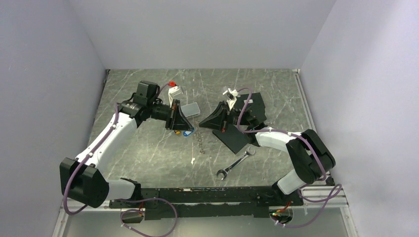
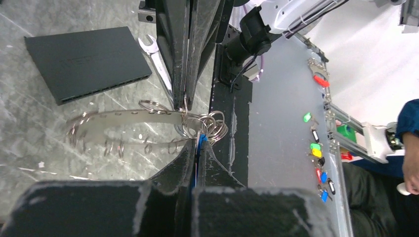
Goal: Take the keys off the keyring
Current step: Remove the key from the keyring.
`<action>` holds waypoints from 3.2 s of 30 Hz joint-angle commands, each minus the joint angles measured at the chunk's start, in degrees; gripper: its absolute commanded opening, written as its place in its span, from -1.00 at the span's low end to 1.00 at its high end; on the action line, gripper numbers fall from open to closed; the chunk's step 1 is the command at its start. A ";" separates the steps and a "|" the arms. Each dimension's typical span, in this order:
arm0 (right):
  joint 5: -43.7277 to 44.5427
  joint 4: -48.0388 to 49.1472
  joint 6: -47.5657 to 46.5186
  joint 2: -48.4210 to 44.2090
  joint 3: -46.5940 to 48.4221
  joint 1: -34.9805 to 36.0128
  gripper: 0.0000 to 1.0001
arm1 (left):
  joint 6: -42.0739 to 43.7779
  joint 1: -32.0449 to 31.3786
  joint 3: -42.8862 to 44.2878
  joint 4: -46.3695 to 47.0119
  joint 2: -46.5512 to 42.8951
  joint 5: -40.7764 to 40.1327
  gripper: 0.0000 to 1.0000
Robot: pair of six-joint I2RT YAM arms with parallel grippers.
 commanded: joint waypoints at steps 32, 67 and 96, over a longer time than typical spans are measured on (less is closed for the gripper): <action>-7.98 8.24 4.19 -2.90 -0.44 1.47 -1.00 | 2.33 -0.55 4.06 -4.78 -0.83 -7.36 -1.00; -11.21 6.79 1.57 -2.92 0.31 1.79 -1.00 | 3.49 -1.70 8.69 -10.05 -0.59 -7.60 -1.00; -10.44 14.61 9.06 -1.31 1.70 3.46 -1.00 | -7.41 -3.05 3.88 -2.06 1.70 -7.32 -1.00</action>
